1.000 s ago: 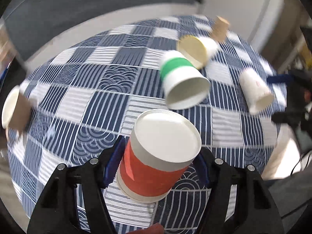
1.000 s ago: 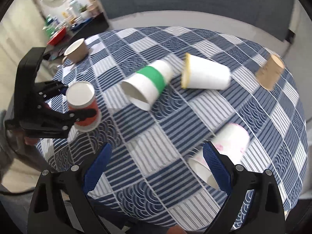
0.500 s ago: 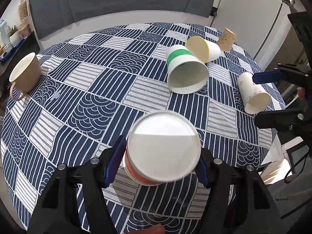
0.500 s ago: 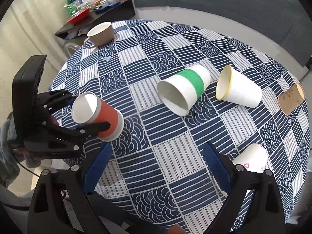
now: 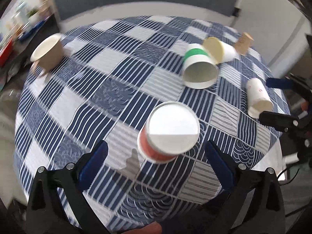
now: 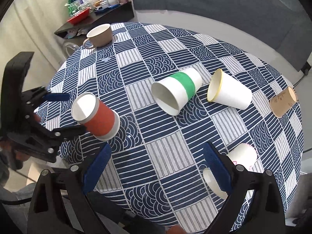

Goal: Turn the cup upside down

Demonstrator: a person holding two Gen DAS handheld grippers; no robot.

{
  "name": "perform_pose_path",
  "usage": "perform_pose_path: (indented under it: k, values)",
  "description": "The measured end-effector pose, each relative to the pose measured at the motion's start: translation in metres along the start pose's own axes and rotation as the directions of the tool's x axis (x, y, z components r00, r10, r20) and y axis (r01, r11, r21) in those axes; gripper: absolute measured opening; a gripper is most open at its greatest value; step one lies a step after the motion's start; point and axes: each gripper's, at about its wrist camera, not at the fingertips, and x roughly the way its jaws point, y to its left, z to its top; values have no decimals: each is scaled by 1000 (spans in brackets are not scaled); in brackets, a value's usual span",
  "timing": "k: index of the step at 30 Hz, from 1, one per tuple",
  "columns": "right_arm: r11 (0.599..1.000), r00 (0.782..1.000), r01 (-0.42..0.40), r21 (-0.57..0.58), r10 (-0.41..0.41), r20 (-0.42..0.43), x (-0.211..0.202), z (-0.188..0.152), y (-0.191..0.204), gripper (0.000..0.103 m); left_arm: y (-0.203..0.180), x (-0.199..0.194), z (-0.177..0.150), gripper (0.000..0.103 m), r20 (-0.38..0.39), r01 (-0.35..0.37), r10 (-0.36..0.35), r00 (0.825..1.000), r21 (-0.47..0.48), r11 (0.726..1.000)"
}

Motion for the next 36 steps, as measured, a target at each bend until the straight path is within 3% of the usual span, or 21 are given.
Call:
perform_pose_path:
  k: [4, 11, 15, 22, 36]
  values:
    - [1000, 1000, 17, 14, -17, 6, -6, 2, -5, 94, -10, -13, -7, 97, -50, -85, 81, 995, -85, 993]
    - [998, 999, 42, 55, -44, 25, -27, 0, -17, 95, -37, -43, -12, 97, -74, -89, 78, 994, -166, 982]
    - [994, 995, 79, 70, -83, 47, -48, -7, -20, 95, -53, -60, -8, 97, -45, -200, 196, 980, -128, 971]
    - [978, 986, 136, 159, -149, 69, -74, -24, -28, 95, -62, -70, -12, 97, -29, -239, 237, 971, -146, 960]
    - [983, 986, 125, 138, -139, 96, -81, -31, -20, 95, -63, -75, -15, 97, -17, -242, 243, 970, -192, 951]
